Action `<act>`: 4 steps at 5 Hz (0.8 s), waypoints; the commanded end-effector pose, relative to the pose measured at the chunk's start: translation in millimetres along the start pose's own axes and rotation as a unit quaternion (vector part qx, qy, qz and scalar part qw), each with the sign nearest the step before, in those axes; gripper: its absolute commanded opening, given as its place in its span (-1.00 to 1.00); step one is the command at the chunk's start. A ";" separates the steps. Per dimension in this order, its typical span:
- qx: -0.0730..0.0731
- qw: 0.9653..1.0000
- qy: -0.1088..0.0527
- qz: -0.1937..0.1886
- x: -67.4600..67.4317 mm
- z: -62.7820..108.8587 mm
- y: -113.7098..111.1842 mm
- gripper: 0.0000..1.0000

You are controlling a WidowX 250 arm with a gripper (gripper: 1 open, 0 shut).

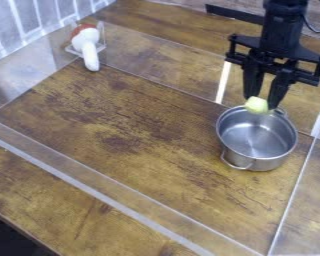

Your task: Move the green spoon to the right

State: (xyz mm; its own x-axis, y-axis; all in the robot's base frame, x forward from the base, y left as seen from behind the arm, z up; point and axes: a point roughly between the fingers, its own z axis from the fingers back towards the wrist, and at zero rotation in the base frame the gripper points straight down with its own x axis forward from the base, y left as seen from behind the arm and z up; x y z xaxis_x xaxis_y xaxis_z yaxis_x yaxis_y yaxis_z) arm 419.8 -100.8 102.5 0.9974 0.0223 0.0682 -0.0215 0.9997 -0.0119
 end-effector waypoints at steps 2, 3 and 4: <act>-0.006 0.999 -0.017 0.032 10.3 -12.8 -2.3 -1.00; -0.005 0.999 -0.013 0.050 12.4 -20.5 0.0 -1.00; -0.004 0.998 -0.009 0.069 14.2 -27.3 2.5 -1.00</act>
State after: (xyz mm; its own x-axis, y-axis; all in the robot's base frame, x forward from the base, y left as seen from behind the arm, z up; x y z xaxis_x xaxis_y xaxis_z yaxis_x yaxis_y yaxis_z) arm 426.7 -105.3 84.5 0.9910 0.1235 0.0519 -0.1224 0.9922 -0.0230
